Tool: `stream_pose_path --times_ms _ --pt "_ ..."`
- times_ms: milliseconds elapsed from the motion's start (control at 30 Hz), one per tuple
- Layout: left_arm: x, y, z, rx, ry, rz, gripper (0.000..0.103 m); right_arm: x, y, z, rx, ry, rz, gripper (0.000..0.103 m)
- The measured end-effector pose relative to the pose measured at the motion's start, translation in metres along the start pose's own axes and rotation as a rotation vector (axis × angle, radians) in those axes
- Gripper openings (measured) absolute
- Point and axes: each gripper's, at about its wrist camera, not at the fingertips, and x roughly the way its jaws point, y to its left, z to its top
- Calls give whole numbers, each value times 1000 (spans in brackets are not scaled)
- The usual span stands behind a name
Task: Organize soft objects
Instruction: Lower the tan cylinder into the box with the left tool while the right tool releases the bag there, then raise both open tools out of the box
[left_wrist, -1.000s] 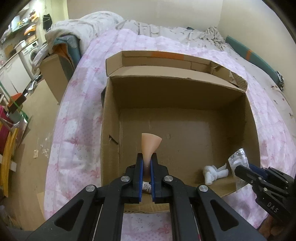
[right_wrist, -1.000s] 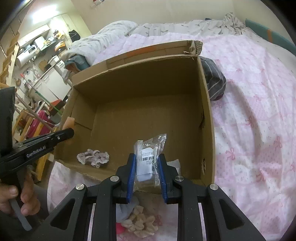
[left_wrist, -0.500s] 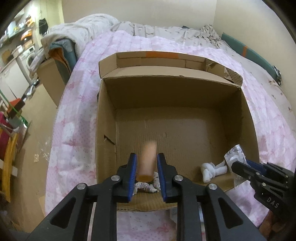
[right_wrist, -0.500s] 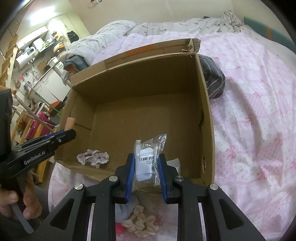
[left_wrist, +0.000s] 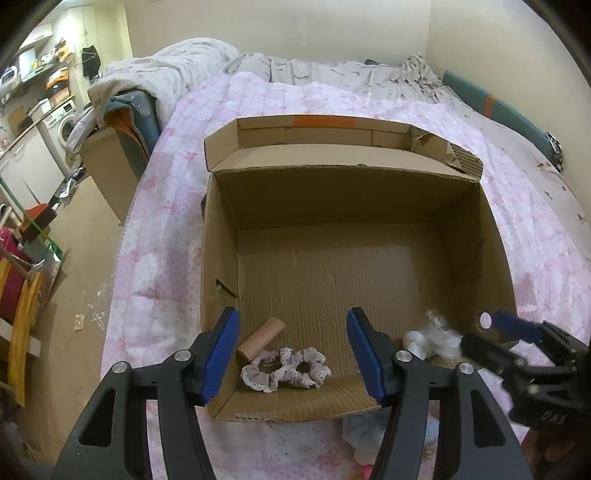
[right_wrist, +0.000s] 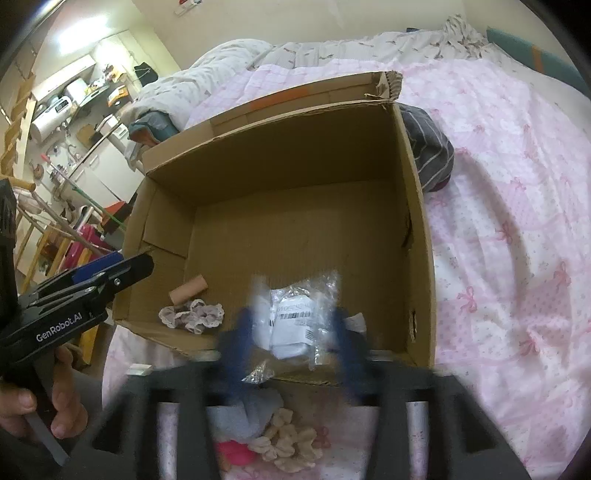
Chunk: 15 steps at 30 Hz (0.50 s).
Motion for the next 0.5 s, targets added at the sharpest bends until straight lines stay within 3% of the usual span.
stream_pose_path --times_ms 33,500 --pt "-1 0 0 0 -3 1 57 -3 0 0 7 -23 1 88" --pt "-4 -3 -2 14 -16 0 57 -9 -4 3 24 -46 7 88"
